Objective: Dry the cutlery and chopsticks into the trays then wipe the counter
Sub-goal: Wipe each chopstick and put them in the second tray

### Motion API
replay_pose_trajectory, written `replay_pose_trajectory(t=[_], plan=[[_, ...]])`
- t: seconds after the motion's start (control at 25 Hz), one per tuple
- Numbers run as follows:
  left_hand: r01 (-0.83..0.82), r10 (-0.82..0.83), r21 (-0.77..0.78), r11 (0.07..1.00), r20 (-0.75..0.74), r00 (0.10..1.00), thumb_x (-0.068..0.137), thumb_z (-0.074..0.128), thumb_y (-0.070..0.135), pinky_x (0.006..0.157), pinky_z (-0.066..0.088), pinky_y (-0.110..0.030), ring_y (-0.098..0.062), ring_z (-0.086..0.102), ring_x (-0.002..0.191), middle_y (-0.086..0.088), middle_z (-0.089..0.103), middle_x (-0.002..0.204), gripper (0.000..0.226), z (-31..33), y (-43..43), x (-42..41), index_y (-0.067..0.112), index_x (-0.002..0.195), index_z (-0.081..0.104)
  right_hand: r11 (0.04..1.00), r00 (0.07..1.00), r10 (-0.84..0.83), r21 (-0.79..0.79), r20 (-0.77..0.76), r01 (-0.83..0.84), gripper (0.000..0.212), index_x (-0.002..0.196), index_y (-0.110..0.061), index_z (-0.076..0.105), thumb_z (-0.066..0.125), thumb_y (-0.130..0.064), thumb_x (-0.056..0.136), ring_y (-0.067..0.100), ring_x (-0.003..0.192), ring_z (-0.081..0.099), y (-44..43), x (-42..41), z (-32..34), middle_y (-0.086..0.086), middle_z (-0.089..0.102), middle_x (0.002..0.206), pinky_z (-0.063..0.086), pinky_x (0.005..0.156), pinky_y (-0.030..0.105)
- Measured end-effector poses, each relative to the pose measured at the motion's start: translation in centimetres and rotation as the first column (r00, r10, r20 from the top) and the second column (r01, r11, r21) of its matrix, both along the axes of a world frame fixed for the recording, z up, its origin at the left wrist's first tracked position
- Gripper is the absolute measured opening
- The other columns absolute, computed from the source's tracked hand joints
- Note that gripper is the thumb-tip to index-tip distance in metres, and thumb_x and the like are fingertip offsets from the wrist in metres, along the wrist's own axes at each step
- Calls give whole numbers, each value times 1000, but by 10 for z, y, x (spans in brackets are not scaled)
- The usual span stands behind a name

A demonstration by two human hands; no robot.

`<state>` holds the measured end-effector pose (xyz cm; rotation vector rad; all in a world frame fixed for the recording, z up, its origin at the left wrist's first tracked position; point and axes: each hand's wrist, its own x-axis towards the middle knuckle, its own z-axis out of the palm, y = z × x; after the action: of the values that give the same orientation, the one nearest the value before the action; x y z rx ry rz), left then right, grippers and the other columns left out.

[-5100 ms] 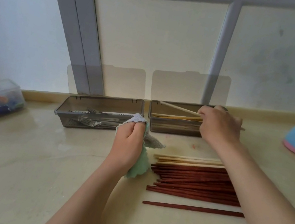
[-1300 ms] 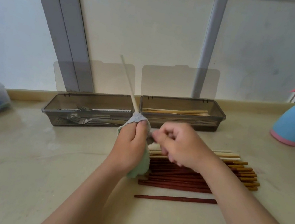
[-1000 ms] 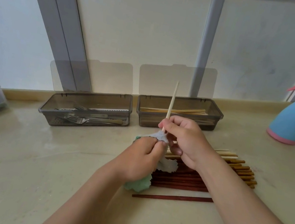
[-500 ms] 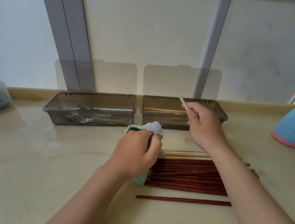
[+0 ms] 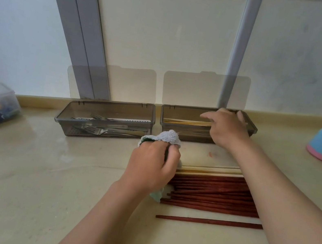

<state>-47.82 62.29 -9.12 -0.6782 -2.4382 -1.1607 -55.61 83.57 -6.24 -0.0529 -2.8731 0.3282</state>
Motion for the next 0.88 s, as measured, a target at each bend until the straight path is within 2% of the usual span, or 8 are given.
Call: replay_pose_trajectory(t=[0.12,0.24,0.28,0.36,0.48,0.64,0.76,0.88], plan=[[5,-5,8,1000,24,1000,95,37,30,42,40,-34,-14,45,38,6,47,40,48,-1,-2,-2,18,54,58,992,996,41,-112,-82,-50,48,136,-24,61,41,0,100,33,132,48,2,8,-3,6,58,136,37,114,51],[-5,4,9,1000,52,999,97,36,31,43,37,-26,-10,45,40,11,43,39,49,-1,-1,-2,13,67,71,970,973,64,-215,-220,-112,34,124,-16,67,45,-4,100,24,114,56,0,36,-4,5,64,119,48,99,41],[-11,10,10,1000,59,998,100,38,29,44,38,-25,-9,47,41,12,43,39,49,0,0,-2,14,71,74,961,978,89,-241,-191,-135,30,120,-17,69,48,-8,101,20,106,58,-1,46,-3,2,65,113,49,93,35],[-28,27,11,1000,70,997,103,39,26,49,41,-23,-8,52,46,12,47,43,46,0,0,-1,16,76,75,957,983,182,-234,26,-172,24,117,-23,70,55,-16,100,9,92,58,-4,66,-2,-7,64,105,46,85,28],[-56,52,48,997,93,994,100,35,32,58,49,-34,-9,57,56,8,54,51,47,1,0,1,20,78,74,965,926,250,-147,282,-216,25,121,-28,69,62,-27,98,5,97,60,-7,82,-7,-11,65,112,50,87,25],[-105,94,96,990,115,989,97,33,36,63,51,-38,-9,60,63,8,59,59,48,0,-3,-3,23,75,73,972,924,232,-115,303,-206,21,117,-27,70,62,-29,98,9,101,60,-11,82,-10,-10,64,114,52,89,27],[-106,94,114,988,108,990,98,33,35,60,49,-33,-7,59,62,10,57,59,47,-1,-4,-5,23,75,73,975,922,221,-94,317,-201,5,99,-32,63,61,-29,98,9,96,55,-12,79,-11,-12,54,105,47,84,28],[-106,95,114,988,94,991,98,34,32,56,43,-27,-6,57,61,10,56,59,46,-3,-5,-5,23,75,72,972,918,234,-83,321,-219,13,89,-34,53,56,-27,100,9,90,52,-12,79,-15,-11,52,102,46,80,30]])
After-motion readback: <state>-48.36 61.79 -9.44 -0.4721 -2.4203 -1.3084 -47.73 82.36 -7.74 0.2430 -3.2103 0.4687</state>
